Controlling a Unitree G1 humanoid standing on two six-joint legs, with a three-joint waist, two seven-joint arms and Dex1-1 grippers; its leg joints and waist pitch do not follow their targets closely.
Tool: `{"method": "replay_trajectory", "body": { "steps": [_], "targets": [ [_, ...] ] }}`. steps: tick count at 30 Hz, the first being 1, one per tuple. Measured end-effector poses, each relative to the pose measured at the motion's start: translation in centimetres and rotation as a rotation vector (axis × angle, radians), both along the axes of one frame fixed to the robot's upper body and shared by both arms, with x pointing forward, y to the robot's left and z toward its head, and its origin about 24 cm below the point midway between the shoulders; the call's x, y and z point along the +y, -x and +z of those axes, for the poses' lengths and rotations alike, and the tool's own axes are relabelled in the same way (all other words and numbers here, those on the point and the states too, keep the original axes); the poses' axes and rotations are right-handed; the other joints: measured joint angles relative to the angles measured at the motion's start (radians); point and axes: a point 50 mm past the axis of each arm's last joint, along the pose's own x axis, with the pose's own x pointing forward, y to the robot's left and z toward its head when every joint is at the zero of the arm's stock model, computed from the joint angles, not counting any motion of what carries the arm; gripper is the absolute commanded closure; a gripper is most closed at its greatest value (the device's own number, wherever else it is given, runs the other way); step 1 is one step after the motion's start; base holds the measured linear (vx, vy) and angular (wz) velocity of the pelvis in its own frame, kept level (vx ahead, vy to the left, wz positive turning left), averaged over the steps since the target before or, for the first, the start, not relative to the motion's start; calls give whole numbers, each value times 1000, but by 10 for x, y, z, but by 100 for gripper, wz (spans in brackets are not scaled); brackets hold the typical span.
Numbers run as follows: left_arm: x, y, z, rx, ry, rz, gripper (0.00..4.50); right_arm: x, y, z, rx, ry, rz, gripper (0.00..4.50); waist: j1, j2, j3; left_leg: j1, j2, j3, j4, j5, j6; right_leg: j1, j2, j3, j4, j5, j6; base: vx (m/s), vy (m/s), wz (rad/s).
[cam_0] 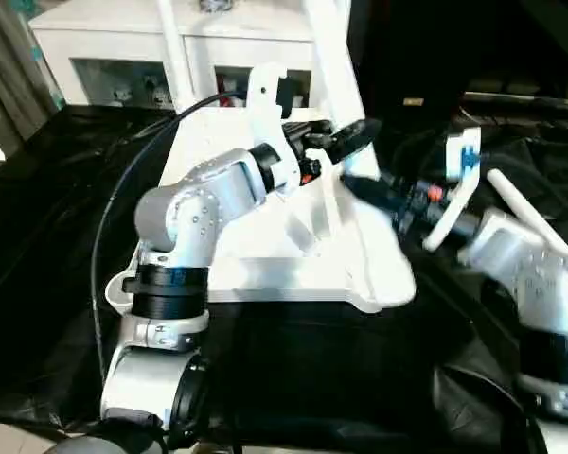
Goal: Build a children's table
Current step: Pick table leg
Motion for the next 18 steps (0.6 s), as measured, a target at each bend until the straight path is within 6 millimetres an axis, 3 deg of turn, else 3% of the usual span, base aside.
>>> {"method": "replay_trajectory", "body": {
  "steps": [3, 11, 13, 16, 18],
  "targets": [
    [0, 0, 0, -1, 4, -3, 0, 0, 1, 1, -4, 4, 8, 272, 2, 0, 0, 0, 0, 0, 0, 0, 0, 0, 0, 0, 0, 0, 0, 0, 0, 0],
    [2, -10, -5, 59, -32, 115, 83, 16, -9, -9, -79, 221, -117, 272, -1, 0, 0, 1, 0, 0, -1, 0, -1, 0, 0, 0, 0, -2, 3, 0, 0, 0],
    [5, -15, -10, 74, -57, 180, 86, 22, -13, -14, -113, 306, -181, 272, -4, 0, 0, 0, 0, 0, -1, 0, -1, 0, 0, 0, 0, -2, 4, 0, 0, 0],
    [9, -20, -14, 86, -74, 272, 127, 41, -16, -18, -150, 371, -238, 272, -10, 0, 0, 0, 0, -1, -1, 0, -1, -1, 0, 0, 0, -2, 4, 0, 0, 0],
    [11, -21, -14, 91, -73, 303, 125, 50, -16, -19, -172, 392, -251, 272, -10, 0, 0, -1, 0, -1, -2, 0, -1, 0, 0, -1, -1, -2, 4, 0, 0, 0]
  ]
}}
